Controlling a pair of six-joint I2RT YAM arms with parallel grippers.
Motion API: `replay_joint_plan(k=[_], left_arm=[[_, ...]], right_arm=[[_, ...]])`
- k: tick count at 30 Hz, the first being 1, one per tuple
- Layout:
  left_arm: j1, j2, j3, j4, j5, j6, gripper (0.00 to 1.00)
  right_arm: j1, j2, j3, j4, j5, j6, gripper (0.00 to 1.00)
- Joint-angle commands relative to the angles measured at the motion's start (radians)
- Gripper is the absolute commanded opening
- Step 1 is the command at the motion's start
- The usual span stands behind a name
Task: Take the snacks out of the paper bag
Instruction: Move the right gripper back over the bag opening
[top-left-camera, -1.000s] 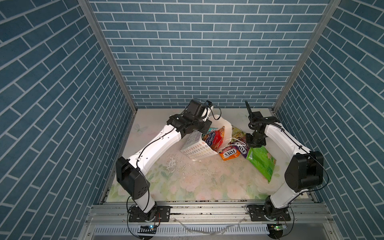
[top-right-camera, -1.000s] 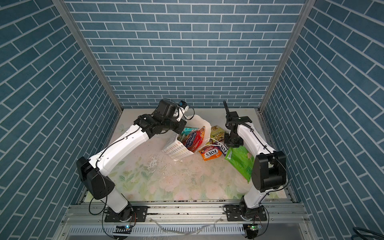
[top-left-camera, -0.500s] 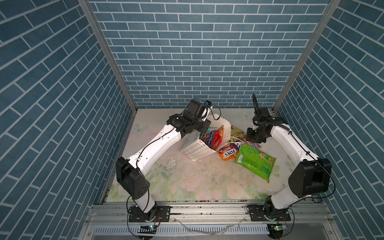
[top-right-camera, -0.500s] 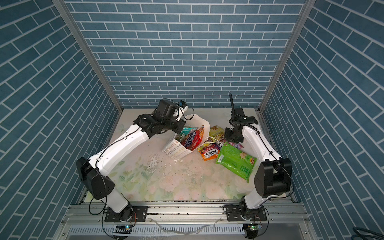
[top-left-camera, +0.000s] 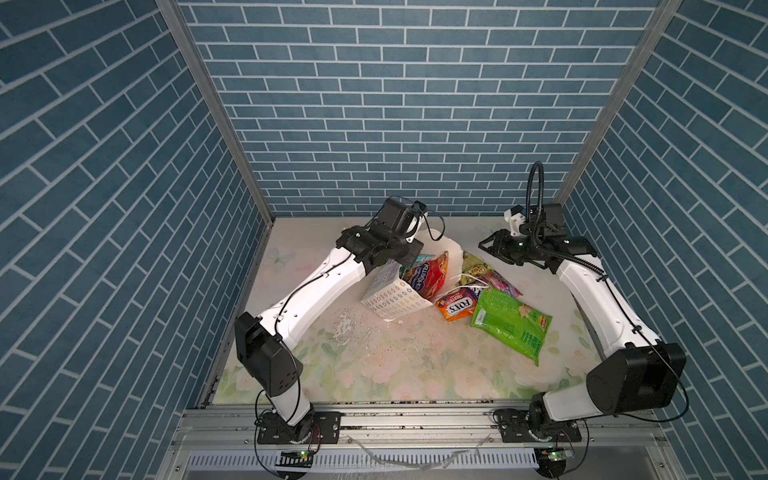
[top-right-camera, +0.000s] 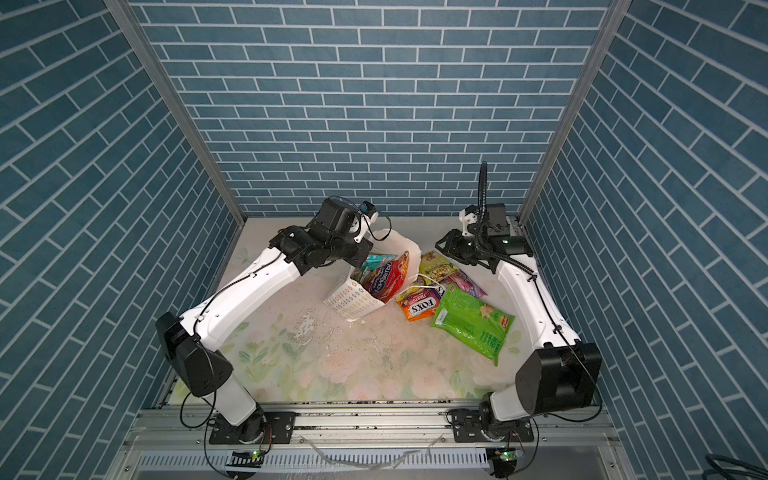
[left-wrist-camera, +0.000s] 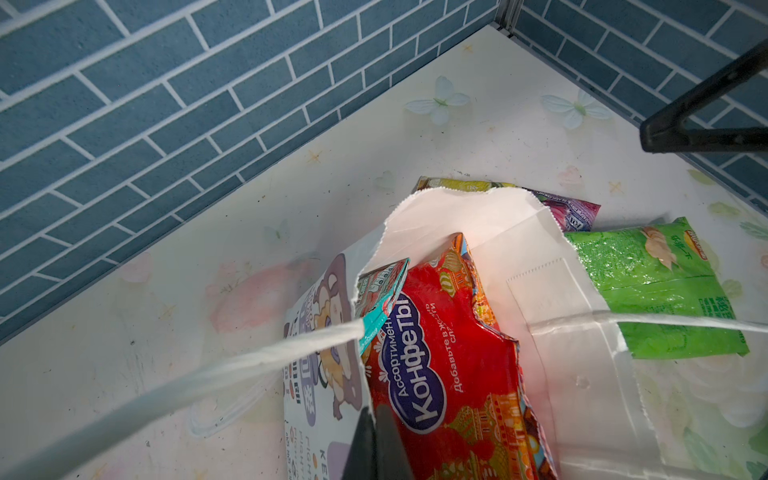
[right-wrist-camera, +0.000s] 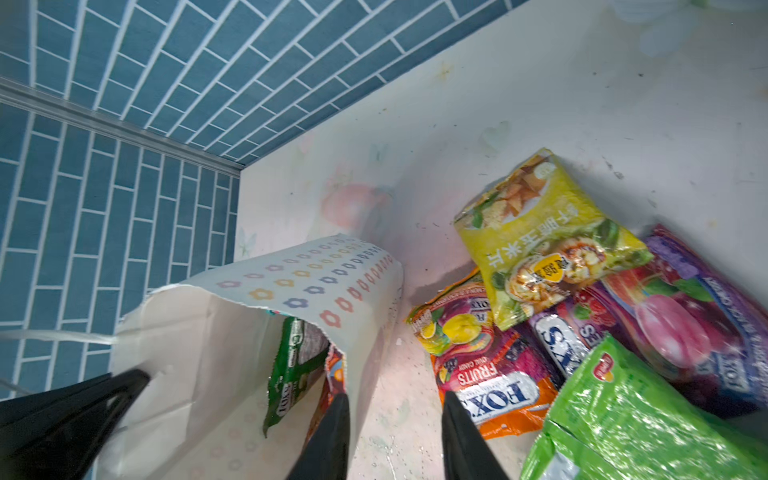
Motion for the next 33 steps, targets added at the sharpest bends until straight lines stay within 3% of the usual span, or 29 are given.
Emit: replay_joint_plan(k=[1,15,23,33], left_arm=[[-0.009,0.021,0.044,-0.021,-0.033,0.017,0.00],[-0.033,0.053,0.096,-0.059,-0.056,0.024,0.00],[-0.036,0.039,0.087,-0.062,-0.072,0.029,0.00],[-0.036,0.046,0.082,-0.059,-0.068,0.025,0.00]], right_arm=[[0.030,0.005,0.003,0.049,-0.070,0.043,0.38],[0.156,0.043,-0.041,0.000,0.004,0.044,0.38],[0.172,0.041,-0.035,-0.067,0.177,0.021,0.38],[0.172,-0.043,-0.045,-0.074,0.133,-0.003,0.38]])
